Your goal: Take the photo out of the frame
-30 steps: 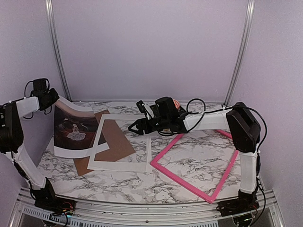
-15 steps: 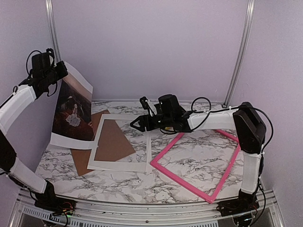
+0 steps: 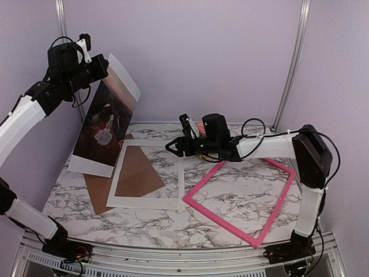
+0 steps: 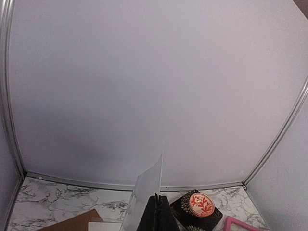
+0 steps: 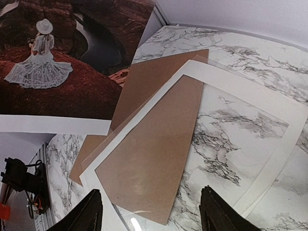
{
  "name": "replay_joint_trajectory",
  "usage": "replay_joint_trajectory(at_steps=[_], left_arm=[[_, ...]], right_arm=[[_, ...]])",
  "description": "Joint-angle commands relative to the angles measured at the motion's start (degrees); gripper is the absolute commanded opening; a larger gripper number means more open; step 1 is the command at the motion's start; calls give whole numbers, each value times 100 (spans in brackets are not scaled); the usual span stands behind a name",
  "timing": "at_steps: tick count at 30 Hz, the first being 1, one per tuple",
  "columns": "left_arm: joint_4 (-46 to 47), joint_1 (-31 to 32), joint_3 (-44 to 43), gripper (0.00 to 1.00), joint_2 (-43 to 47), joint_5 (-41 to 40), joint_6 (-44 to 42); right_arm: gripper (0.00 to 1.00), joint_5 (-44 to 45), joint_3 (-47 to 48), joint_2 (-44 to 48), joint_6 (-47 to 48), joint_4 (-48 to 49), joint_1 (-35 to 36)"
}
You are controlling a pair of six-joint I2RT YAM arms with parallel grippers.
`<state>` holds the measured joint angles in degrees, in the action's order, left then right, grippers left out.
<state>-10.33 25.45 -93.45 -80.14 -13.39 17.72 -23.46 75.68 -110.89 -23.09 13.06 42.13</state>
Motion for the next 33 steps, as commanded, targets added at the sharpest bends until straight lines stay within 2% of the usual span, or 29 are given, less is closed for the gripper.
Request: replay_joint_trajectory(at_steps=[1, 5, 9, 11, 13, 18, 20, 23, 25, 28, 33], left_arm=[[-144, 689, -409, 0, -93, -665, -126], [-335, 996, -969, 0, -403, -714, 112], [-780, 1017, -1361, 0, -676, -1190, 546], [-1057, 823, -1360, 0, -768, -1230, 849], [-1247, 414, -1138, 0, -837, -816, 1234], [-1153, -845, 306, 0, -1060, 960, 1723], [-550, -1266, 1347, 0, -1136, 1746, 1873], [667, -1431, 2830, 0, -1103, 1960, 1811], [1373, -1454, 3488, 0, -1221, 2207, 1890], [1739, -1441, 3998, 0, -1498, 2329, 2022], [1741, -1442, 4307, 0, -1605, 2079, 2103]], right_arm=[[67, 168, -242, 397, -125, 309, -193], [67, 306, -453, 629, -99, 290, -258], [67, 567, -643, 851, -95, 166, -275], [67, 722, -735, 997, -95, 80, -284], [67, 874, -783, 1089, -70, -70, -309], [67, 1125, -948, 1252, 11, -332, -350], [67, 1162, -958, 1251, 37, -409, -367], [67, 1206, -1052, 1273, 26, -395, -379], [67, 1229, -1110, 1292, 31, -402, -385], [67, 1239, -1125, 1281, 74, -461, -398], [67, 1224, -1126, 1274, 116, -506, -408]])
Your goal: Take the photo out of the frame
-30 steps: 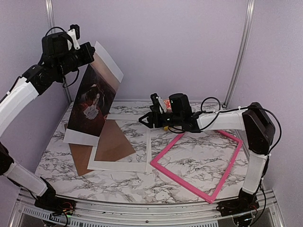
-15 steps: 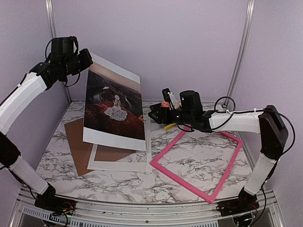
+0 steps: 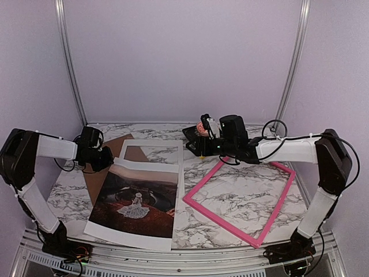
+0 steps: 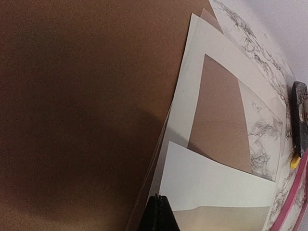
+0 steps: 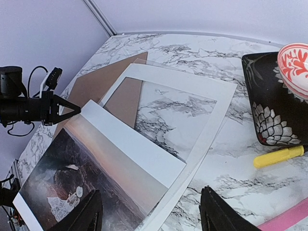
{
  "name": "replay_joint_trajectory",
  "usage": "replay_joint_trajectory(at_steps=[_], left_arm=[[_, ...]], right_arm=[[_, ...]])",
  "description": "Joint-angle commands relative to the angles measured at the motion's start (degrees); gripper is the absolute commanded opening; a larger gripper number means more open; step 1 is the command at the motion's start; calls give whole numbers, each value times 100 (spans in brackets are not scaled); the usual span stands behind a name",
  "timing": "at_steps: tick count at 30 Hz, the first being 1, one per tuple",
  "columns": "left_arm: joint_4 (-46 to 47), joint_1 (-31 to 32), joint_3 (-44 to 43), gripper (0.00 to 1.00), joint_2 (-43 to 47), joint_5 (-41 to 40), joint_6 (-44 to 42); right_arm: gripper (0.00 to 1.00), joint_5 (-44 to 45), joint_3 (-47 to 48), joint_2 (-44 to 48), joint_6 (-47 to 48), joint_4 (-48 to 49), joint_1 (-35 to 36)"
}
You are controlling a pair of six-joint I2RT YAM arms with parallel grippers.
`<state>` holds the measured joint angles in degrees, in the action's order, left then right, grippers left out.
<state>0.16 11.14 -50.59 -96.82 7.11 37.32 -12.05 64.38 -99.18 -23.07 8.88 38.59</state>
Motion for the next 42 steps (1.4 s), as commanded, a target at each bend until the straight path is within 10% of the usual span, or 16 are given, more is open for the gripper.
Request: replay_joint_trajectory(at_steps=[1, 21, 37, 42], left_arm=[[516, -13, -11, 0, 21, -116, 218], [862, -400, -455, 0, -617, -84, 517], [107, -393, -1019, 94, -119, -413, -314], [28, -43, -1052, 99, 254, -447, -595]], right_arm=[[67, 62, 4, 100, 118, -82, -57], [67, -34, 153, 8, 215, -206, -53], [69, 307, 269, 104, 258, -538, -42], [75, 770, 121, 368, 219, -568, -76]])
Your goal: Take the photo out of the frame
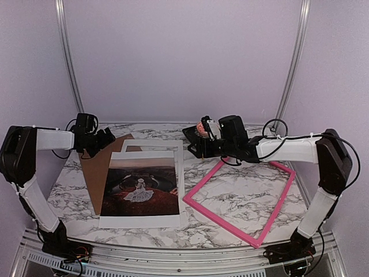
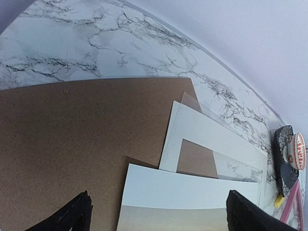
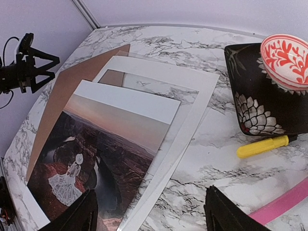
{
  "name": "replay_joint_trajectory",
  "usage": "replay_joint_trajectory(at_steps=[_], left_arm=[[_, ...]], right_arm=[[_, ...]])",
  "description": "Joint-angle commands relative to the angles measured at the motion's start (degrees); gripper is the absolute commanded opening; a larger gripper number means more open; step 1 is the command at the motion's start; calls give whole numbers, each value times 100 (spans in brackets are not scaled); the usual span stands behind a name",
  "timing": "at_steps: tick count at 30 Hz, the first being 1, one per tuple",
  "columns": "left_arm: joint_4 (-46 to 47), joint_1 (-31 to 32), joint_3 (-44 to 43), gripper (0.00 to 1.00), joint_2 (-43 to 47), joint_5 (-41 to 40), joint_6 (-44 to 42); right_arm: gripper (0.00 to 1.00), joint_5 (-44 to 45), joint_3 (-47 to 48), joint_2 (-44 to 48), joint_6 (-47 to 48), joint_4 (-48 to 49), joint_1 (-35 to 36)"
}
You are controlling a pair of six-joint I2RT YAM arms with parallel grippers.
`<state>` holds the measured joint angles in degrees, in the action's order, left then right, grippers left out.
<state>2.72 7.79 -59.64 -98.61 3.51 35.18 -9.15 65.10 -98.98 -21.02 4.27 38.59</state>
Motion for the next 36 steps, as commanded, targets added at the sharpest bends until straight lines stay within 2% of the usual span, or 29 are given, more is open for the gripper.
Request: replay_joint_trajectory(at_steps=[1, 6, 10, 17, 24, 29, 36], left_arm=[[-240, 437, -133, 99, 539, -120, -509], [-263, 1065, -16, 99, 1195, 13, -1010], [-263, 1309, 152, 99, 1816, 124, -1328], [-465, 1444, 415, 99, 2903, 144, -1572], [-381, 1444, 826, 99, 3620, -56, -1732], [-132, 1449, 948, 99, 3856, -171, -1708], [-105, 1444, 936, 99, 3883, -304, -1736]], right_arm=[[77, 571, 16, 414, -9, -113, -104], [89, 1258, -282, 1009, -106, -86, -344], [98, 1864, -909, 1827, -207, 32, -544], [99, 3274, -1599, 3458, -21, -490, -573], [99, 3944, -2085, 4718, 139, -971, -572], [99, 4188, -2310, 5115, 320, -938, -573], [99, 4167, -2362, 5146, 599, -628, -572]])
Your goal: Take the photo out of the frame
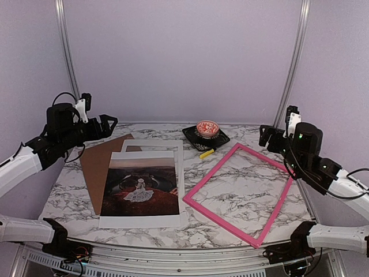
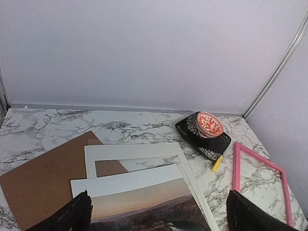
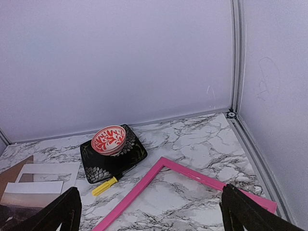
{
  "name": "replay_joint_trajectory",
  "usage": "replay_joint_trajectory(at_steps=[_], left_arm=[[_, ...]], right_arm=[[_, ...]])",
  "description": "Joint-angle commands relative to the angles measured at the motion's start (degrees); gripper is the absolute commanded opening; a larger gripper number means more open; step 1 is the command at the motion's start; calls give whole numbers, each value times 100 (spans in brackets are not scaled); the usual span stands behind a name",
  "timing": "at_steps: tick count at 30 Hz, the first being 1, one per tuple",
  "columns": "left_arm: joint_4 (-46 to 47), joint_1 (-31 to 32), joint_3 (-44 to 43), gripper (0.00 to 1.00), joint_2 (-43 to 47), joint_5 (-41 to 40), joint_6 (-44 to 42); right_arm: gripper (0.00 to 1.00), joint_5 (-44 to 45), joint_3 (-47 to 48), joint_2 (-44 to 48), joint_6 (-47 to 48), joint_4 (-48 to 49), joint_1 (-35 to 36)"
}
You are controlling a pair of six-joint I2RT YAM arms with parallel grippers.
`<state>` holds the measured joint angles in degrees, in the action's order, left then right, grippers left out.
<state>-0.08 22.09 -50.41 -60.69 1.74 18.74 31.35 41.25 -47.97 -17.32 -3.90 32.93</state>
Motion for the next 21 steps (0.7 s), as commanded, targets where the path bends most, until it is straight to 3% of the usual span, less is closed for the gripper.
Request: replay_joint_trajectory(at_steps=[1, 21], left_arm=[[175, 15, 13, 99, 100, -129, -85], [87, 15, -39, 99, 65, -142, -190]], right_arm=[[99, 87, 29, 34, 241, 213, -6], [99, -16, -43, -38, 412, 345, -6]])
